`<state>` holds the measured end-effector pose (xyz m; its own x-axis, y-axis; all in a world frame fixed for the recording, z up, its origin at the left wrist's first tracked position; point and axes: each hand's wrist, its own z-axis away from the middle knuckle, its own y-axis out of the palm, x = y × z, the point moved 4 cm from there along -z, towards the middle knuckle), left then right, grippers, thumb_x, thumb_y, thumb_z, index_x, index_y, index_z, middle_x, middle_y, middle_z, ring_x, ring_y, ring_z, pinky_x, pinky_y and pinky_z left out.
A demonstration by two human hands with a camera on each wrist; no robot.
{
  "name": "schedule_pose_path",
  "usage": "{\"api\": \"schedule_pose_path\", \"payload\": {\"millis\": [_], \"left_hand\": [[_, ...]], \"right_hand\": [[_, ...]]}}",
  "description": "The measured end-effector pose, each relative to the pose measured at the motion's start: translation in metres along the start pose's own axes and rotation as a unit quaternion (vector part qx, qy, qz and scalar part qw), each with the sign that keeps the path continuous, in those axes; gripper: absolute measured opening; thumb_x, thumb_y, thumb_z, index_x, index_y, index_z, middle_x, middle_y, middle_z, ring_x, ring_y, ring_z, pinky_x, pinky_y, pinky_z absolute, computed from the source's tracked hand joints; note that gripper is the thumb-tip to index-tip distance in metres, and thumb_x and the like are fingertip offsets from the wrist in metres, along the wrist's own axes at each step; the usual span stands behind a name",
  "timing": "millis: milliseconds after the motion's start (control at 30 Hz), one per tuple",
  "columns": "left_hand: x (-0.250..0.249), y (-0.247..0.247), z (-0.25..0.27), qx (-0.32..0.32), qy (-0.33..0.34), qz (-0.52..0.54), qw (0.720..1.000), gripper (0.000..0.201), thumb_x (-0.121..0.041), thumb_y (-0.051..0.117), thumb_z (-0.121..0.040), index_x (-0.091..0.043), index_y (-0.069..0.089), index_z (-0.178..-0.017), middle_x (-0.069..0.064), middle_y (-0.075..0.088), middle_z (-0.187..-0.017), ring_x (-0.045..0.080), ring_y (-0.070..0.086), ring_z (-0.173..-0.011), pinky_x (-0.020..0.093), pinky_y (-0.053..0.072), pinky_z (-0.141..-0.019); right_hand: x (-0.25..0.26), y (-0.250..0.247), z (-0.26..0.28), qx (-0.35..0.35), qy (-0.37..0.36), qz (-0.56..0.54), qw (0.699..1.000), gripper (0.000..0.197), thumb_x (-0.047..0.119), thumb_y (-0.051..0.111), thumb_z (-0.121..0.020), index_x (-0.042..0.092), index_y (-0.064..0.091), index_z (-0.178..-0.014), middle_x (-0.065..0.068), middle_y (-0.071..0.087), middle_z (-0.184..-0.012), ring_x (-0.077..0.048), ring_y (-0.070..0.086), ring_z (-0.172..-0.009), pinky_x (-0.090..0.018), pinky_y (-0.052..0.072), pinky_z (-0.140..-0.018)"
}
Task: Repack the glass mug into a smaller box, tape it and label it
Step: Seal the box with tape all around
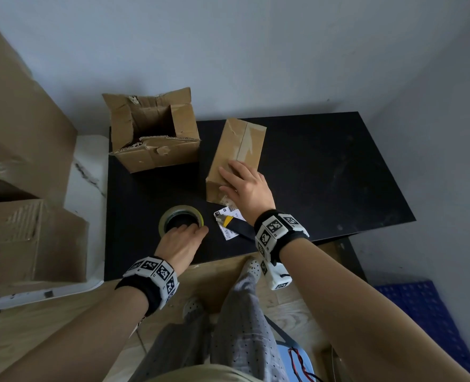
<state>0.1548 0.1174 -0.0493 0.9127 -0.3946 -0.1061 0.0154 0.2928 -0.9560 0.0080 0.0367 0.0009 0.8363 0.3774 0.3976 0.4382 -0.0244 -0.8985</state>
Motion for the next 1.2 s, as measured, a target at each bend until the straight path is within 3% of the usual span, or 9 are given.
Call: {"api": "schedule_pose_path", "payload": {"millis": [100, 233, 333, 400, 467, 567, 633, 867, 1200], "left_hand": [[0.001, 0.003, 0.001, -0.019, 0.010, 0.017, 1.000, 0.054, -0.021, 0.070, -0.082, -0.020, 0.051, -0.132, 0.002, 0.065, -0.088, 0.018, 0.063, -0.074, 0.030, 0.051, -0.059], [0.001, -0.002, -0.001, -0.005, -0.007, 0.023, 1.000, 0.071, -0.033, 0.050, -0.094, -0.026, 0.008, -0.150, 0.002, 0.057, -0.113, 0.017, 0.058, -0.096, 0.028, 0.048, -0.075], [0.003, -0.024, -0.008, -0.074, -0.043, 0.084, 0.993, 0.064, -0.042, 0.048, -0.092, -0.025, 0.019, -0.147, 0.004, 0.048, -0.123, 0.014, 0.056, -0.095, 0.024, 0.049, -0.067], [0.003, -0.043, -0.016, -0.142, -0.044, 0.125, 0.981, 0.056, -0.037, 0.049, -0.091, -0.022, 0.031, -0.141, 0.008, 0.045, -0.127, 0.016, 0.056, -0.096, 0.026, 0.053, -0.065], [-0.001, -0.062, -0.028, -0.203, -0.023, 0.145, 0.968, 0.053, -0.026, 0.055, -0.090, -0.021, 0.036, -0.140, 0.014, 0.038, -0.138, 0.025, 0.054, -0.112, 0.032, 0.056, -0.074], [-0.009, -0.082, -0.052, -0.170, -0.038, 0.179, 0.968, 0.054, -0.019, 0.054, -0.092, -0.025, 0.035, -0.143, 0.016, 0.023, -0.152, 0.029, 0.036, -0.134, 0.039, 0.046, -0.097], [-0.010, -0.086, -0.061, -0.131, -0.070, 0.205, 0.967, 0.048, -0.015, 0.050, -0.094, -0.022, 0.040, -0.140, 0.014, 0.025, -0.153, 0.030, 0.038, -0.133, 0.040, 0.042, -0.101], [-0.002, -0.078, -0.057, -0.214, -0.046, 0.241, 0.946, 0.037, 0.002, 0.057, -0.087, -0.009, 0.062, -0.122, 0.008, 0.051, -0.135, 0.029, 0.053, -0.119, 0.042, 0.045, -0.100], [0.005, -0.076, -0.072, -0.219, -0.048, 0.264, 0.938, 0.034, -0.002, 0.056, -0.089, -0.011, 0.064, -0.120, 0.004, 0.054, -0.133, 0.027, 0.052, -0.119, 0.041, 0.044, -0.101]], "right_hand": [[-0.001, 0.002, -0.001, 0.001, -0.002, 0.005, 1.000, 0.051, 0.008, 0.077, -0.071, 0.010, 0.064, -0.120, -0.020, 0.059, -0.125, -0.041, 0.055, -0.115, -0.052, 0.049, -0.087], [0.000, 0.001, 0.005, 0.009, -0.013, 0.007, 1.000, 0.071, 0.003, 0.080, -0.067, 0.009, 0.052, -0.133, -0.019, 0.049, -0.138, -0.038, 0.045, -0.129, -0.049, 0.042, -0.100], [-0.008, -0.006, 0.015, -0.008, 0.046, -0.015, 0.999, 0.079, 0.025, 0.075, -0.078, 0.011, 0.035, -0.144, -0.012, 0.031, -0.152, -0.029, 0.031, -0.139, -0.042, 0.030, -0.112], [-0.014, -0.014, 0.019, -0.026, 0.127, -0.080, 0.988, 0.076, 0.036, 0.066, -0.085, 0.016, 0.028, -0.147, -0.010, 0.020, -0.156, -0.028, 0.030, -0.140, -0.042, 0.035, -0.110], [-0.019, -0.017, 0.021, 0.002, 0.223, -0.152, 0.963, 0.078, 0.047, 0.059, -0.088, 0.023, 0.017, -0.150, -0.008, 0.012, -0.158, -0.028, 0.036, -0.136, -0.040, 0.041, -0.104], [-0.017, -0.017, 0.016, 0.040, 0.272, -0.177, 0.945, 0.087, 0.058, 0.057, -0.084, 0.022, 0.012, -0.150, -0.008, 0.032, -0.151, -0.028, 0.044, -0.130, -0.040, 0.041, -0.102], [-0.016, -0.013, 0.012, 0.041, 0.288, -0.196, 0.937, 0.090, 0.058, 0.060, -0.082, 0.019, 0.014, -0.149, -0.007, 0.040, -0.146, -0.028, 0.045, -0.128, -0.041, 0.041, -0.103], [-0.025, -0.012, -0.009, 0.052, 0.248, -0.226, 0.941, 0.084, 0.047, 0.072, -0.076, 0.022, 0.030, -0.145, -0.001, 0.044, -0.143, -0.021, 0.045, -0.128, -0.040, 0.041, -0.104], [-0.049, -0.018, -0.024, 0.092, 0.212, -0.183, 0.956, 0.084, 0.034, 0.079, -0.072, 0.026, 0.036, -0.143, -0.002, 0.058, -0.128, -0.018, 0.055, -0.116, -0.031, 0.046, -0.099]]}}
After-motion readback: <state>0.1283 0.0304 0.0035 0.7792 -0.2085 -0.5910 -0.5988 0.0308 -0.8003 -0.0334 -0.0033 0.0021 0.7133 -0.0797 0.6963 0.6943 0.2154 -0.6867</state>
